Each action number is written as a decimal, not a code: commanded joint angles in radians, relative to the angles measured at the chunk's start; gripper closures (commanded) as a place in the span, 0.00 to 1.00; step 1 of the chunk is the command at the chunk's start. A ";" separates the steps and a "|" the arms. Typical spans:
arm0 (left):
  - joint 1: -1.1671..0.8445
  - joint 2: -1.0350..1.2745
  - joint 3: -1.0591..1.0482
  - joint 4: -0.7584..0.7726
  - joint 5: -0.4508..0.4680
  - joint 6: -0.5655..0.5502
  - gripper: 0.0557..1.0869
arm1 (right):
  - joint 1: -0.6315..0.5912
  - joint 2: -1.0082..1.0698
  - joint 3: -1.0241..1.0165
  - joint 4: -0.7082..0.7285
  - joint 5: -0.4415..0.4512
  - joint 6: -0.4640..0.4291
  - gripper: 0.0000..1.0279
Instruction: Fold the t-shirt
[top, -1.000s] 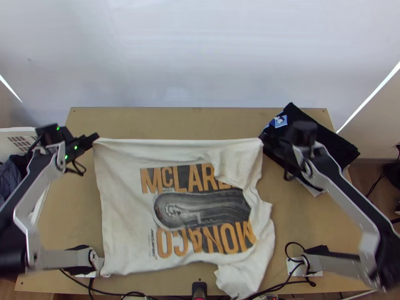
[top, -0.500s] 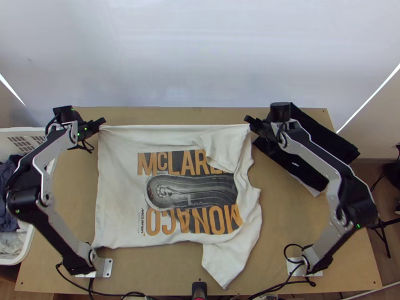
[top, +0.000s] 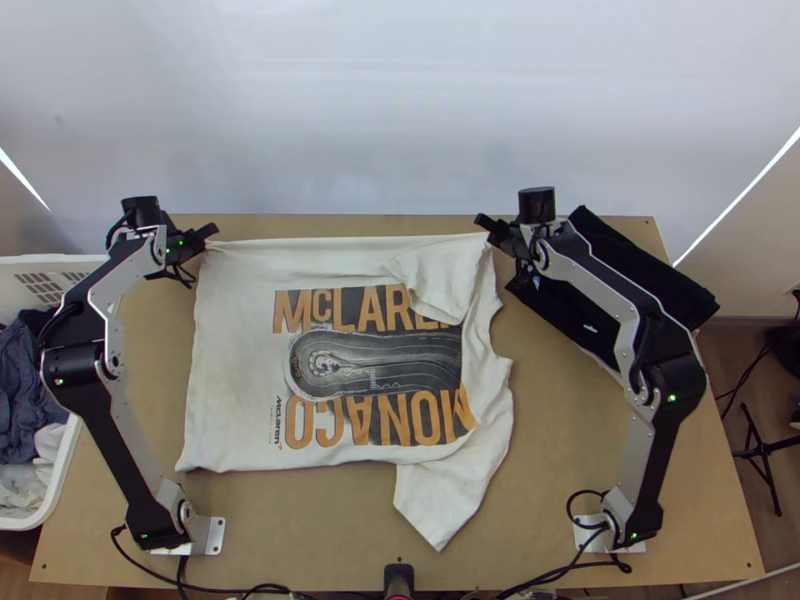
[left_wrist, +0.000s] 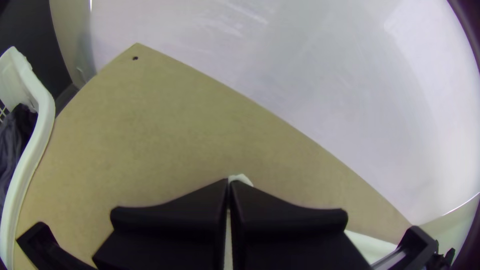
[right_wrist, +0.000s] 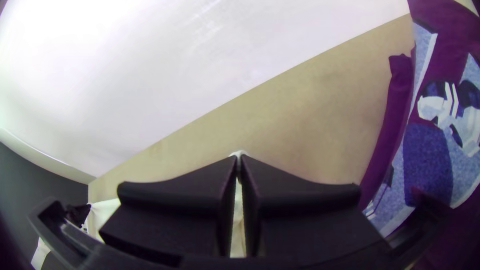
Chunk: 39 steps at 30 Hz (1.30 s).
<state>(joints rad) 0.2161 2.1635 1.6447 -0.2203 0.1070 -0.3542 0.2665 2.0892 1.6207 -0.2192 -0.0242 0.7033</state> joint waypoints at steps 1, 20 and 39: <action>-0.029 0.018 0.070 -0.129 -0.012 -0.008 0.96 | -0.003 0.043 0.076 -0.035 0.009 0.009 0.97; 0.003 -0.257 -0.037 -0.544 0.106 0.130 0.96 | -0.024 -0.103 0.076 -0.451 -0.036 -0.021 0.97; 0.069 -0.447 -0.249 -0.545 0.158 0.212 0.96 | 0.025 -0.316 -0.225 -0.454 -0.036 -0.094 0.97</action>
<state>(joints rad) 0.2756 1.7767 1.4616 -0.7624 0.2512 -0.1612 0.2703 1.8431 1.5009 -0.6720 -0.0601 0.6220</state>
